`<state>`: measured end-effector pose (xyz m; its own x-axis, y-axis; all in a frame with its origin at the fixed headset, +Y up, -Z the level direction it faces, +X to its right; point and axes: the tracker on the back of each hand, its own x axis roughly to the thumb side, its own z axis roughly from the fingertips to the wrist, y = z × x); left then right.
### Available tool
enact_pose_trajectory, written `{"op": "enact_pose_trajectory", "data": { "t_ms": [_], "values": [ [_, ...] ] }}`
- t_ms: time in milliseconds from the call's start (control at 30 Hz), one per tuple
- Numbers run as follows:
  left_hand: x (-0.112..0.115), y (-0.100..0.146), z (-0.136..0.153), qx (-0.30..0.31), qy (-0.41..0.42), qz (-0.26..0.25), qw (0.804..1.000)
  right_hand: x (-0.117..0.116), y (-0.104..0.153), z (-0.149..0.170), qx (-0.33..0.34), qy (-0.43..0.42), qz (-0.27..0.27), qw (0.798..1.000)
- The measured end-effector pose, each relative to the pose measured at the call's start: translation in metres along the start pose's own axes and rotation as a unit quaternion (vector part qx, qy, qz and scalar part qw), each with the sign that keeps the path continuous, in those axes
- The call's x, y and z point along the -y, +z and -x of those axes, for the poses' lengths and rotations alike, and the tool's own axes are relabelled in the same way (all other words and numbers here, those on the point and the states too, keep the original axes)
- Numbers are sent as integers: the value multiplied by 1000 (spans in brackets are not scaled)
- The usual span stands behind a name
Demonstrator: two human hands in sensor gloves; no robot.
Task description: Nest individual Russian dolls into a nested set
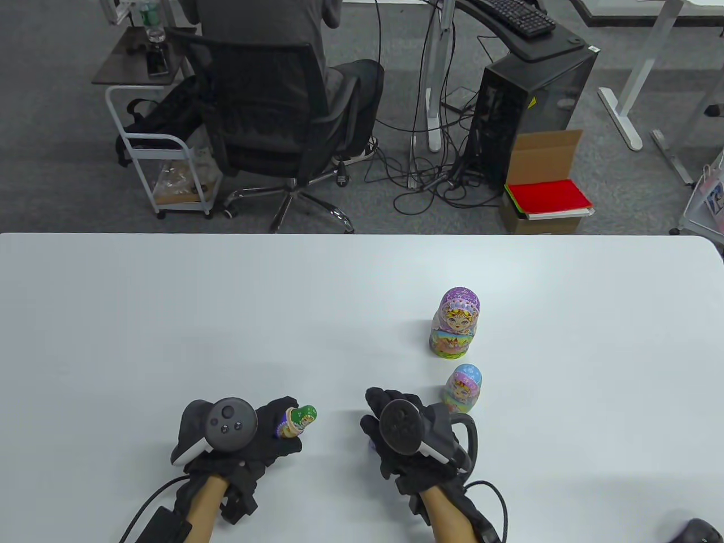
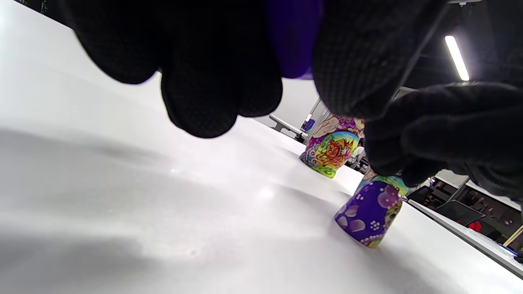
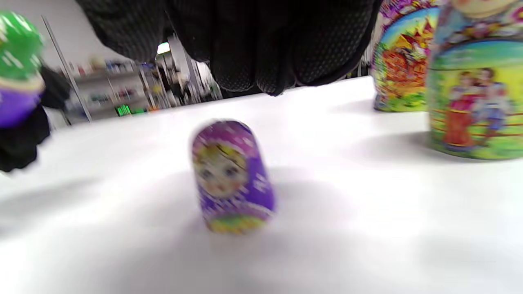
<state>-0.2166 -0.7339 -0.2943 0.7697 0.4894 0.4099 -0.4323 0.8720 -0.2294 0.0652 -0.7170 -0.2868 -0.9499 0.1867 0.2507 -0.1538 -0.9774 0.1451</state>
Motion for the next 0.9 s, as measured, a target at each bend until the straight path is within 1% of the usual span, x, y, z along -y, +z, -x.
{"op": "enact_pose_trajectory", "data": {
  "t_ms": [100,167,300,433,467,500,533,567,600,667,700,833,900],
  "values": [
    [2,-1,0,-2,-7,7,1000,-7,-4,-1,-9,18,-47,999],
    [3,-1,-1,-1,-9,12,1000,-12,-7,-4,-12,31,-67,997],
    [4,-1,-2,1,-11,17,1000,-20,-9,-15,-17,83,-77,993],
    [5,-2,-2,1,-14,23,1000,-21,-10,-23,-7,113,-66,991],
    [5,-2,-2,1,-14,25,1000,-19,-8,-23,-4,104,-47,993],
    [5,-2,-3,1,-14,27,1000,-14,-7,-21,3,74,-26,997],
    [5,-2,-3,1,-15,28,999,-11,-6,-19,9,51,-17,999],
    [6,-2,-4,2,-16,31,999,-7,-4,-17,18,6,-4,1000],
    [7,-3,-5,3,-17,33,999,-2,-1,-14,31,-51,8,998],
    [8,-3,-7,6,-19,38,999,5,3,-11,49,-136,26,989],
    [8,-3,-8,7,-19,39,999,8,4,-10,58,-164,32,984],
    [11,-4,-13,15,-23,46,999,11,7,-15,82,-210,49,973],
    [12,-4,-16,18,-27,49,998,10,7,-18,101,-226,39,968]
  ]
}}
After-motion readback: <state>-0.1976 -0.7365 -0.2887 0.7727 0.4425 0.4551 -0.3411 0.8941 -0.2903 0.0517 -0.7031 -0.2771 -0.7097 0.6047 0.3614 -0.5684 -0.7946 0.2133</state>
